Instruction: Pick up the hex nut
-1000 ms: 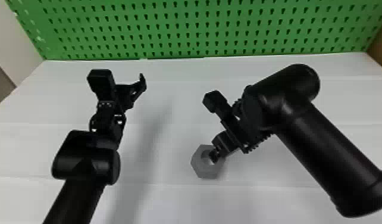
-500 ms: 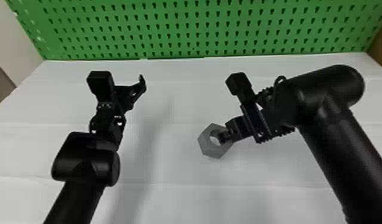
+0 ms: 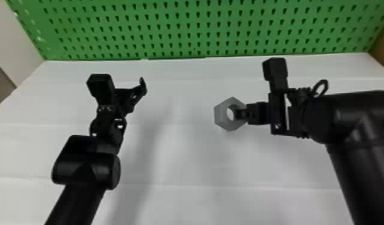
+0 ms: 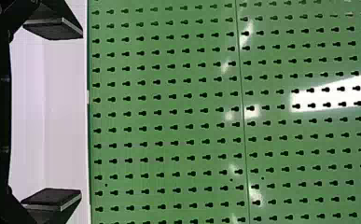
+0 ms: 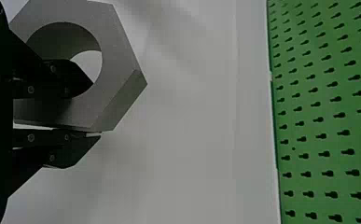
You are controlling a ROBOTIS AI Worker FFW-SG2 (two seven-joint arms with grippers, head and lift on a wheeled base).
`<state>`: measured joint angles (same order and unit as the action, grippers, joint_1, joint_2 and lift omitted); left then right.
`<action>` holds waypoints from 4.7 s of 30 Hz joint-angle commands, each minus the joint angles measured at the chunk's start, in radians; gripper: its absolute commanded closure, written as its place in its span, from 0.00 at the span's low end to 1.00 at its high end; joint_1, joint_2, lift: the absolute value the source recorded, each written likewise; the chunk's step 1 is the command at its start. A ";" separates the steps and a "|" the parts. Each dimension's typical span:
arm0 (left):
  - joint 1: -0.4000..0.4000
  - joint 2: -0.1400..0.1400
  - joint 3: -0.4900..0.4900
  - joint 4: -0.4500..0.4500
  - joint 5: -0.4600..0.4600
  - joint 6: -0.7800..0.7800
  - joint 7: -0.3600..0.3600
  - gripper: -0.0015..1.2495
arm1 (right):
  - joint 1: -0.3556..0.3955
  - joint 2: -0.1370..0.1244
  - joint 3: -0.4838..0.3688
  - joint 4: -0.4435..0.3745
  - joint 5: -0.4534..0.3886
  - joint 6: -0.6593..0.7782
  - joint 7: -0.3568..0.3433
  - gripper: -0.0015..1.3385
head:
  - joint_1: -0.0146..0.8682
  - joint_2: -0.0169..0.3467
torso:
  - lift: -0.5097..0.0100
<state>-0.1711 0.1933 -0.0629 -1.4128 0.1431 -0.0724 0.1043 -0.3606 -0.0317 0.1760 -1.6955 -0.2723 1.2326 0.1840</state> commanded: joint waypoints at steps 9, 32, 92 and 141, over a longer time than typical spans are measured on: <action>0.004 0.000 -0.002 -0.001 0.007 -0.001 0.000 0.07 | 0.127 0.019 -0.116 -0.027 0.051 -0.363 0.000 0.80 | 0.91 0.46 | 0.82; 0.008 -0.002 -0.011 -0.001 0.016 -0.001 0.000 0.07 | 0.296 0.033 -0.240 0.033 0.146 -0.958 -0.040 0.80 | 0.91 0.46 | 0.82; 0.025 -0.008 -0.052 -0.052 0.010 0.075 0.061 0.07 | 0.374 0.033 -0.188 0.102 0.200 -1.288 -0.163 0.80 | 0.91 0.46 | 0.82; 0.030 -0.008 -0.049 -0.055 0.012 0.075 0.061 0.07 | 0.371 0.033 -0.170 0.109 0.208 -1.288 -0.163 0.80 | 0.91 0.46 | 0.82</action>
<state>-0.1402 0.1856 -0.1135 -1.4665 0.1549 0.0030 0.1657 0.0123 0.0000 0.0052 -1.5877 -0.0648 -0.0552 0.0214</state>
